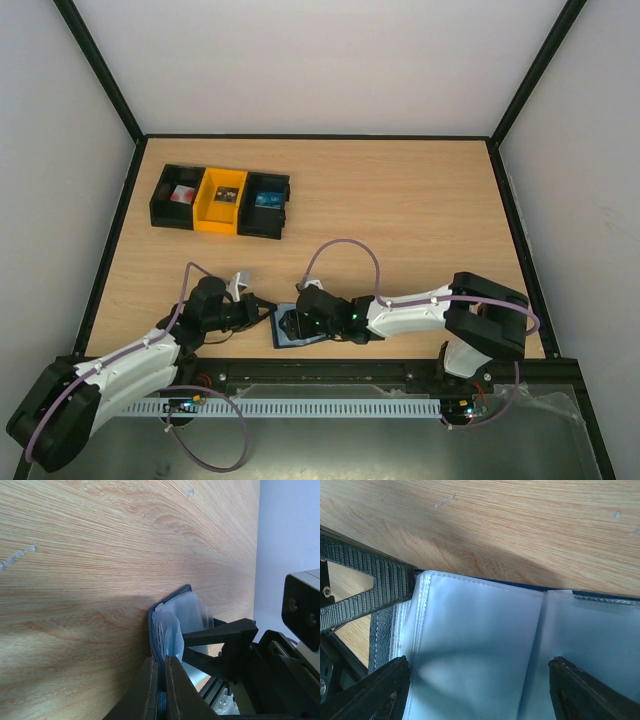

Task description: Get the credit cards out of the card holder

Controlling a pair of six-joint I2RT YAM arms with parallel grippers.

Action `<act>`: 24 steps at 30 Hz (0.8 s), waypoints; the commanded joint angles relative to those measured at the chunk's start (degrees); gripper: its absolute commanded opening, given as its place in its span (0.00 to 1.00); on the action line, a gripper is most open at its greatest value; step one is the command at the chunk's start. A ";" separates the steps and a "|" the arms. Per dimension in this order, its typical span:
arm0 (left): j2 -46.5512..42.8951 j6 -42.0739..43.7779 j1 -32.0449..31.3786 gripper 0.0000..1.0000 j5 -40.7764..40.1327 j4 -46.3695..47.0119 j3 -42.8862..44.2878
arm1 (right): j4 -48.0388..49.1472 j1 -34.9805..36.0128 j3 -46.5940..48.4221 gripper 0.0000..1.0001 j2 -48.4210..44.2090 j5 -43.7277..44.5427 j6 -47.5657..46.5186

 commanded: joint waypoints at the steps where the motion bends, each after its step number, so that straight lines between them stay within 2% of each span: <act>1: -0.61 -0.42 -0.13 0.03 0.89 0.31 1.06 | -0.32 0.25 0.77 0.74 1.71 0.93 -0.11; 6: -0.55 -0.07 -0.19 0.03 0.89 -0.21 0.81 | -2.26 0.24 0.23 0.63 1.55 3.86 0.22; 13: -1.11 -0.30 -0.16 0.03 0.89 -0.58 0.70 | -5.25 0.25 -1.25 0.61 0.69 7.64 0.79; 24: -1.87 -0.40 -0.13 0.03 0.70 -0.55 0.35 | -10.54 0.24 -4.58 0.52 -5.14 14.81 4.55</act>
